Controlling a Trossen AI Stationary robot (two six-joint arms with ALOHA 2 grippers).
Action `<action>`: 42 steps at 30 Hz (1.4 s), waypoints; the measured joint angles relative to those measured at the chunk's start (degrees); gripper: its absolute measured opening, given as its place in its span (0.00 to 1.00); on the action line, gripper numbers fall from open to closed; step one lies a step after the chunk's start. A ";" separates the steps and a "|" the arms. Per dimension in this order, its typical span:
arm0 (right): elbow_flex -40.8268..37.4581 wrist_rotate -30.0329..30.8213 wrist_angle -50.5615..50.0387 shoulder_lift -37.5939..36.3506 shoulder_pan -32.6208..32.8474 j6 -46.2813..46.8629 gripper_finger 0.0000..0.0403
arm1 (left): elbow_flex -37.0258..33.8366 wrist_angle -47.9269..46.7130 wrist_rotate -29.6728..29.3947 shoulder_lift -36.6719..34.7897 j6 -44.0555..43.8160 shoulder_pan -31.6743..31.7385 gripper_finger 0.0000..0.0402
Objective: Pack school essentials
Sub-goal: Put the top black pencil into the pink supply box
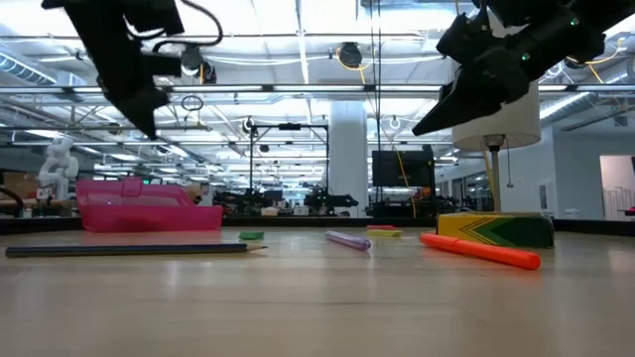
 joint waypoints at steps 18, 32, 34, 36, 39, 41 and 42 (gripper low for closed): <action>0.00 0.06 0.41 0.00 2.16 -1.07 0.50 | -4.99 5.13 9.10 1.36 4.43 19.06 0.07; 0.02 0.09 0.81 0.00 2.16 -1.97 0.50 | -4.99 11.01 17.10 6.36 14.70 28.41 0.08; 0.02 0.09 0.82 0.00 2.16 -1.97 0.50 | -4.99 11.14 17.35 6.69 15.39 28.36 0.08; 0.02 0.09 0.82 0.00 2.16 -1.97 0.50 | -4.99 11.61 17.36 7.09 15.45 28.36 0.08; 0.04 0.09 0.82 0.00 2.16 -1.68 0.50 | -4.99 11.73 17.34 7.40 15.53 28.36 0.08; 0.04 0.09 0.82 0.00 2.16 -1.58 0.50 | -4.99 11.73 17.34 7.46 16.03 28.36 0.08; 0.04 0.09 0.82 0.00 2.16 -1.56 0.50 | -4.99 11.75 17.32 7.46 16.37 28.36 0.08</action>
